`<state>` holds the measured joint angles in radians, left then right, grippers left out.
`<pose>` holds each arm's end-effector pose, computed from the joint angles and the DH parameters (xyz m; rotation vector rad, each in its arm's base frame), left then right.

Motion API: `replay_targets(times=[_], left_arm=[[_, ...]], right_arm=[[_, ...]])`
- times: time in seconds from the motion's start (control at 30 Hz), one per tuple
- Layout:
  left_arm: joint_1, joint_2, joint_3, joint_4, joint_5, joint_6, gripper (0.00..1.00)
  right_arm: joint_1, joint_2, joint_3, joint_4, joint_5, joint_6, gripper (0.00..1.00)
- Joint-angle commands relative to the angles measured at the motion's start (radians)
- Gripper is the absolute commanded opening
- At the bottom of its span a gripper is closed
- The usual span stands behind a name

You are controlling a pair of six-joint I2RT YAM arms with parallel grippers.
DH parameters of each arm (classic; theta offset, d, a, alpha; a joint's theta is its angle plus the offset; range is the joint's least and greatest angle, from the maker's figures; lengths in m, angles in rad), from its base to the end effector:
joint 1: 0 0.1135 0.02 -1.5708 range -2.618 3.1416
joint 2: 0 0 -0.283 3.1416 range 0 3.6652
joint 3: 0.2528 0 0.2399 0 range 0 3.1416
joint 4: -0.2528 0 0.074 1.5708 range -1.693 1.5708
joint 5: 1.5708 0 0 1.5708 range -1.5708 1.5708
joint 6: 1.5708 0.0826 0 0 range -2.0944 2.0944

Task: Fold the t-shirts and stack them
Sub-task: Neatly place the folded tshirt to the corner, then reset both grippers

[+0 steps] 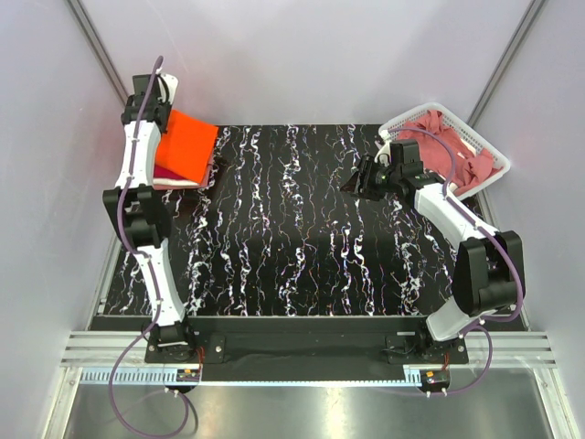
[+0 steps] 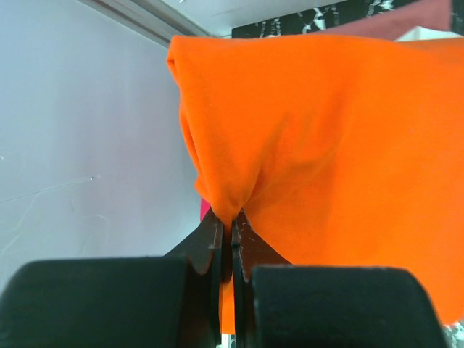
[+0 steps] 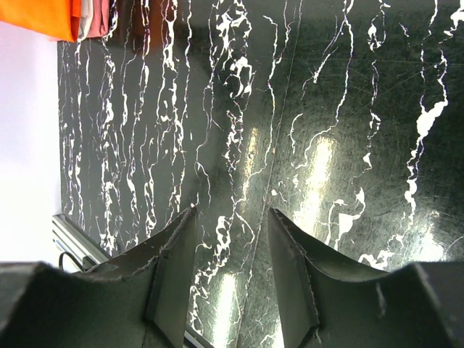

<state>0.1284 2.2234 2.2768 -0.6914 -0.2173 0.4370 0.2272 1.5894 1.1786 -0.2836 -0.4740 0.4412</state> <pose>0.5381 0.0874 0.3185 0.2231 2.2362 0.5502 0.3574 0.1213 0.2643 -0.0133 2.3283 0.8835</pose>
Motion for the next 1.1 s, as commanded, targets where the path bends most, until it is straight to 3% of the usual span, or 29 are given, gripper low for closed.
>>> replay_targets(times=[0.0, 0.1, 0.2, 0.23, 0.43, 0.47, 0.53, 0.7, 0.73, 0.77, 0.8, 0.9, 1.07], left_arm=[[0.034, 0.041, -0.008, 0.135, -0.060, 0.006, 0.00], [0.039, 0.087, 0.003, 0.148, -0.123, -0.021, 0.04], [0.040, 0.107, -0.031, 0.206, -0.151, -0.040, 0.39], [0.040, 0.111, -0.034, 0.217, -0.193, -0.046, 0.57], [0.011, 0.024, -0.118, 0.224, -0.257, -0.125, 0.74], [-0.007, -0.031, -0.141, 0.222, -0.243, -0.177, 0.99], [-0.024, -0.092, -0.206, 0.214, -0.165, -0.263, 0.99], [-0.124, -0.296, -0.359, 0.182, -0.122, -0.357, 0.99], [-0.160, -0.326, -0.384, 0.172, -0.061, -0.365, 0.99], [-0.206, -0.382, -0.410, 0.155, -0.027, -0.404, 0.99], [-0.229, -0.413, -0.471, 0.150, 0.115, -0.423, 0.99], [-0.344, -0.511, -0.572, 0.156, 0.362, -0.484, 0.99], [-0.493, -0.660, -0.715, 0.171, 0.599, -0.587, 0.99]], right_arm=[[0.004, 0.011, 0.032, 0.032, -0.029, -0.010, 0.51], [0.004, 0.012, 0.032, 0.037, -0.031, -0.010, 0.51], [0.004, 0.017, 0.030, 0.035, -0.029, -0.013, 0.51], [0.006, 0.018, 0.030, 0.037, -0.028, -0.013, 0.51], [0.003, 0.023, 0.038, 0.029, -0.022, -0.016, 0.52], [0.004, 0.021, 0.042, 0.021, -0.012, -0.016, 0.52], [0.004, 0.012, 0.055, 0.000, -0.011, -0.015, 0.55], [0.006, -0.048, 0.043, -0.025, -0.012, 0.016, 0.72], [0.004, -0.063, 0.030, -0.032, -0.006, 0.019, 0.76], [0.004, -0.086, 0.027, -0.038, 0.001, 0.021, 0.99], [0.006, -0.095, 0.027, -0.070, 0.005, 0.024, 1.00], [0.004, -0.141, 0.029, -0.115, 0.023, 0.031, 1.00], [0.004, -0.295, -0.022, -0.155, 0.102, 0.048, 1.00]])
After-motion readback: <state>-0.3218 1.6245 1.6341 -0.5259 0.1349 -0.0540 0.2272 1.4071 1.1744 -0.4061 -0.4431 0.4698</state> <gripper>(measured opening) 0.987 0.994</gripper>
